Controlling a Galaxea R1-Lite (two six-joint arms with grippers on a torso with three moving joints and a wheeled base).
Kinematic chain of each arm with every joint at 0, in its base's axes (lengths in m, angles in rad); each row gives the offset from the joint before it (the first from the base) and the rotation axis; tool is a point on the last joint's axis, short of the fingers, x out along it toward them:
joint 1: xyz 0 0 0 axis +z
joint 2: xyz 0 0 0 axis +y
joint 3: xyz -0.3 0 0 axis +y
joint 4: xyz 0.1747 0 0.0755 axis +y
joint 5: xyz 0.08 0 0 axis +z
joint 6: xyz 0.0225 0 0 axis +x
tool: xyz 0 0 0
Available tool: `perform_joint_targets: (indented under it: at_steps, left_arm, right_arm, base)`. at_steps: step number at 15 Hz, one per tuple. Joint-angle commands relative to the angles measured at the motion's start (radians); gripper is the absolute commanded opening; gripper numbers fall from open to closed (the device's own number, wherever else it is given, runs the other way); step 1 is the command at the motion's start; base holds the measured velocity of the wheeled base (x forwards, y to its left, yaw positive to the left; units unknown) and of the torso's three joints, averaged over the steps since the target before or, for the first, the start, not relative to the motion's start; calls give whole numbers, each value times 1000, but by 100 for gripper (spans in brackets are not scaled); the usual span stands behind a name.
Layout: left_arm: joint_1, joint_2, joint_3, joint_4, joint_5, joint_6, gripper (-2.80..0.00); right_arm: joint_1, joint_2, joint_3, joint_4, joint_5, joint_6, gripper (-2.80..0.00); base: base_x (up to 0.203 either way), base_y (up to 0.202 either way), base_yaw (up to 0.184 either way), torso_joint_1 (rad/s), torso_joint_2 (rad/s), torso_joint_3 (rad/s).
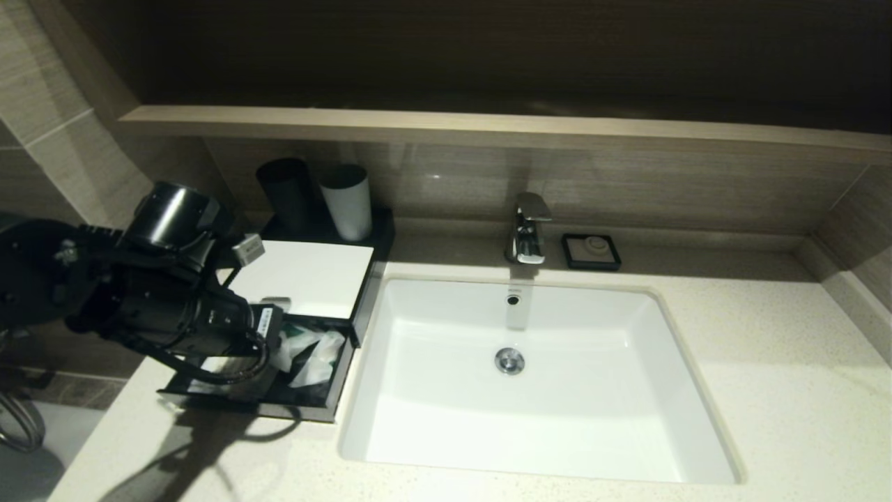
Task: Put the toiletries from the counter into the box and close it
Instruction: Place the bathroom toiletry into the drawer
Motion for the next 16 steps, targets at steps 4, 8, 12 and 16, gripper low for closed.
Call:
perform_joint_targets:
  at_steps: [4,8,12,16]
  left_arm:
    - [1,27,-1,-8,0,0,-280]
    - [2,44,-1,-13,14,0,-280]
    - [2,74,0,-15,60,-1,-280]
    - [2,100,-1,-23,59,-3,-280]
  right_arm:
    - [0,1,0,0,0,0,-280]
    - [0,1,0,0,0,0,-280]
    - [1,1,0,0,0,0,-280]
    - [0,1,0,0,0,0,-280]
  base:
    - [0,0,0,0,0,0]
    - [0,0,0,0,0,0]
    - [0,0,0,0,0,0]
    - [0,0,0,0,0,0]
